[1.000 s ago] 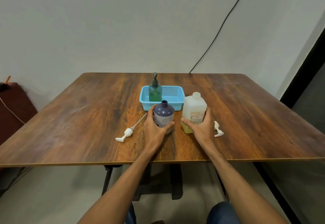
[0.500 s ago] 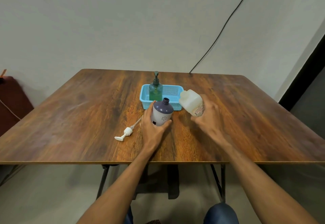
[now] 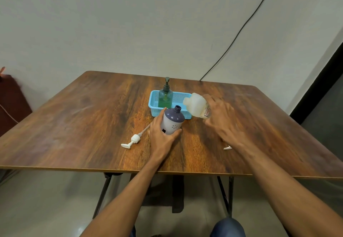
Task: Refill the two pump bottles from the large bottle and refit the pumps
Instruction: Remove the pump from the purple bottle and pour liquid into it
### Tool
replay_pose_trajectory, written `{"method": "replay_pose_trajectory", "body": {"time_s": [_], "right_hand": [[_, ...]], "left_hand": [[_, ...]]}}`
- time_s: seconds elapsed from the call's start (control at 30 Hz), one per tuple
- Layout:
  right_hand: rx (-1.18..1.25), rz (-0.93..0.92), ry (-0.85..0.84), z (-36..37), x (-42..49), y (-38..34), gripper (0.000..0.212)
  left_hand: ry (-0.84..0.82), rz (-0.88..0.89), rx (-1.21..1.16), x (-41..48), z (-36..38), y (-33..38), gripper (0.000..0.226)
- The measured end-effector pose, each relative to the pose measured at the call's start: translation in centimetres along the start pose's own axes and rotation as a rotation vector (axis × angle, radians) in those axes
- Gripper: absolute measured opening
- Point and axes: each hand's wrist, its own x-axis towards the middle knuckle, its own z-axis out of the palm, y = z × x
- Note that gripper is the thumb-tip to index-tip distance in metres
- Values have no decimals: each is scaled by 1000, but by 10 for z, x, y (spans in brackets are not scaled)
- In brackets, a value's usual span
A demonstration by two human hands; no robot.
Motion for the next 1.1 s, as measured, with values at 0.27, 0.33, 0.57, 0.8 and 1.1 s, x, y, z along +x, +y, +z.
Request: {"method": "replay_pose_trajectory", "body": {"time_s": [0.27,0.33,0.57,0.8,1.1], "right_hand": [[-91,-56,-27,2,8,-6,80],[-108,-70,-44,3,8,-7,80],[-161,-84,-42,3,9,-7,80],[-217,-104,-55,0,14,-7,79],[-248,-121,-56,-5,13,-9,80]], "left_hand": [[21,2,-2,1,2,-3,90],[25,-1,-8,2,2,-3,90],[21,-10,1,2,2,-2,90],[13,-3,7,2,2,-1,90],[7,-1,14,2,1,1,90]]}}
